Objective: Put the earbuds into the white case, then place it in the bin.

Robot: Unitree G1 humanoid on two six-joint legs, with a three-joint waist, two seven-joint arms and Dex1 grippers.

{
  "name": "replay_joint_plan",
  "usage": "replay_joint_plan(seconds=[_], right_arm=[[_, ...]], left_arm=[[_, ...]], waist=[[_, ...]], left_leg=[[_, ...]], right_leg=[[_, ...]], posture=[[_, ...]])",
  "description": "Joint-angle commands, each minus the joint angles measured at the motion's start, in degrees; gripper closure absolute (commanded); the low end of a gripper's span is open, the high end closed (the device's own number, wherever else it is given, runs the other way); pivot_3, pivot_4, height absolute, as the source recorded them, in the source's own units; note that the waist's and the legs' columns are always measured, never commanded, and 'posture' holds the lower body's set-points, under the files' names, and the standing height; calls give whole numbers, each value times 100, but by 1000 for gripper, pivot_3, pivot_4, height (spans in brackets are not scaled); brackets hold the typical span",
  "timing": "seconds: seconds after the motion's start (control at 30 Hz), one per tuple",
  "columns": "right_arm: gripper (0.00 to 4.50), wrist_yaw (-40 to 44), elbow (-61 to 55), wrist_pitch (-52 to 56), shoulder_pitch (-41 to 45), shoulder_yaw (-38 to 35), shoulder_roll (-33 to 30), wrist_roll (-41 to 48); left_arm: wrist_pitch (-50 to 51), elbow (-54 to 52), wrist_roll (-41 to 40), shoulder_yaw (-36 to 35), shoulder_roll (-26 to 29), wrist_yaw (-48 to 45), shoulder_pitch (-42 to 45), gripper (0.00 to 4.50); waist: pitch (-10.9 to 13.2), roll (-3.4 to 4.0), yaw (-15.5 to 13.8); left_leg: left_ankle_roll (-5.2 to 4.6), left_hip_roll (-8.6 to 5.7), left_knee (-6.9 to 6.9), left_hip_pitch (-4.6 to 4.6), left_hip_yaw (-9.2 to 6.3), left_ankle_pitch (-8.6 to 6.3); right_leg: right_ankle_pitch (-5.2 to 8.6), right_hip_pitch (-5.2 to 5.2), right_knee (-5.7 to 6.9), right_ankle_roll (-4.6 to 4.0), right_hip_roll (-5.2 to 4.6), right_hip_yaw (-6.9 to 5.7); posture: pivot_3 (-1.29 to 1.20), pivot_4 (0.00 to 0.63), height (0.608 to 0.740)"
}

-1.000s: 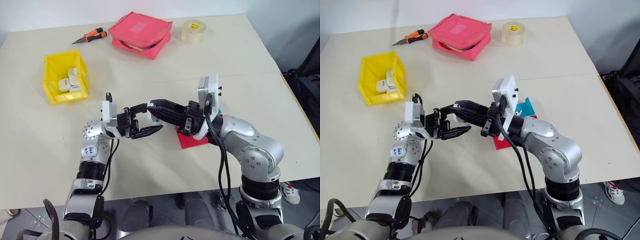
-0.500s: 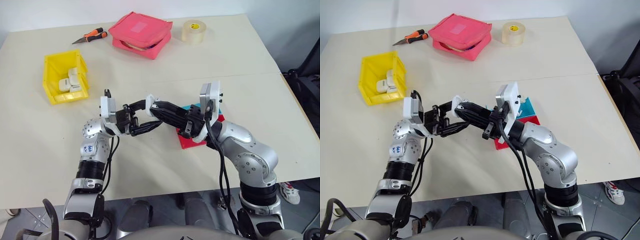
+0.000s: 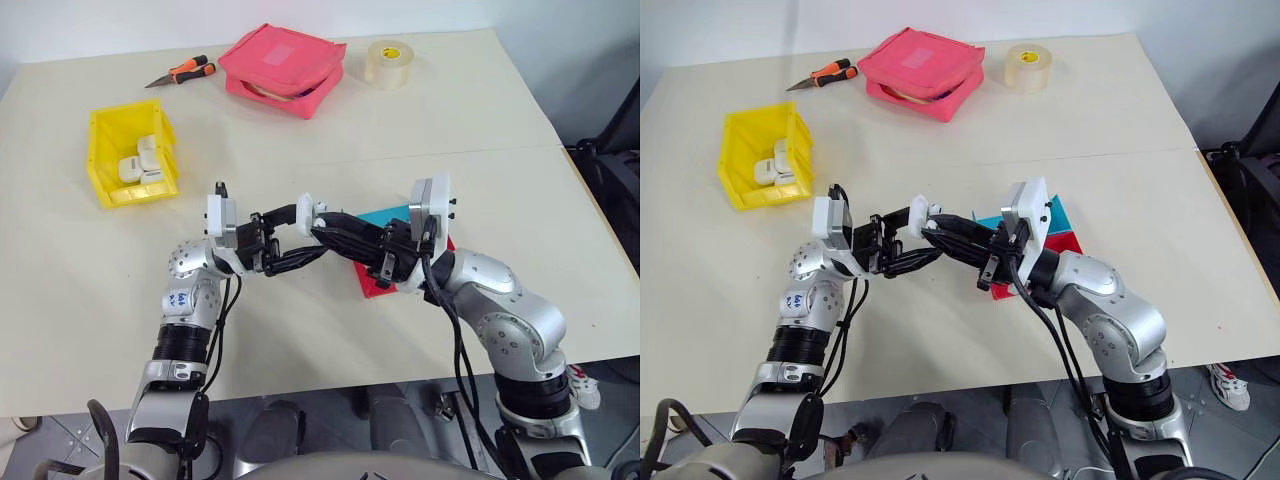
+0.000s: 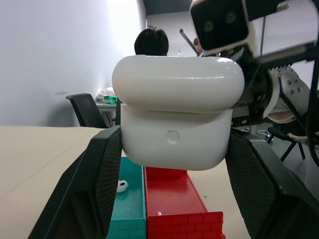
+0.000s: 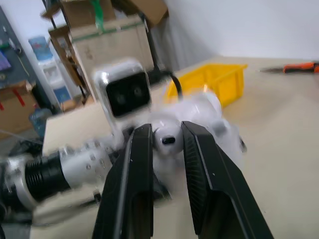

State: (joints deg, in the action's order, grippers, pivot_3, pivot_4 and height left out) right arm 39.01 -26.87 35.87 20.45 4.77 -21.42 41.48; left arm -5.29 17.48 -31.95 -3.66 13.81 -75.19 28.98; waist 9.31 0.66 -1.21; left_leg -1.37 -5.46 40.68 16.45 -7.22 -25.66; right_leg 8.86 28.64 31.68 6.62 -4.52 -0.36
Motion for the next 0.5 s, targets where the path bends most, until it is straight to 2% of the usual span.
replay_joint_plan(seconds=[0.03,0.5], right_arm=[[4029,155,428,36,11,26,-340,-333],[4029,602,726,54,595,267,-667,-396]], left_arm=[[-117,-429,-349,-274,12,-4,145,1733],[-305,-316,-227,-177,54,-165,104,1733]], waist=[[0,0,0],[0,0,-11]], left_leg=[[0,1,0,0,0,0],[0,2,0,0,0,0]], right_leg=[[0,0,0,0,1,0],[0,-1,-2,0,-1,-1]], posture=[[0,150,740],[0,150,740]])
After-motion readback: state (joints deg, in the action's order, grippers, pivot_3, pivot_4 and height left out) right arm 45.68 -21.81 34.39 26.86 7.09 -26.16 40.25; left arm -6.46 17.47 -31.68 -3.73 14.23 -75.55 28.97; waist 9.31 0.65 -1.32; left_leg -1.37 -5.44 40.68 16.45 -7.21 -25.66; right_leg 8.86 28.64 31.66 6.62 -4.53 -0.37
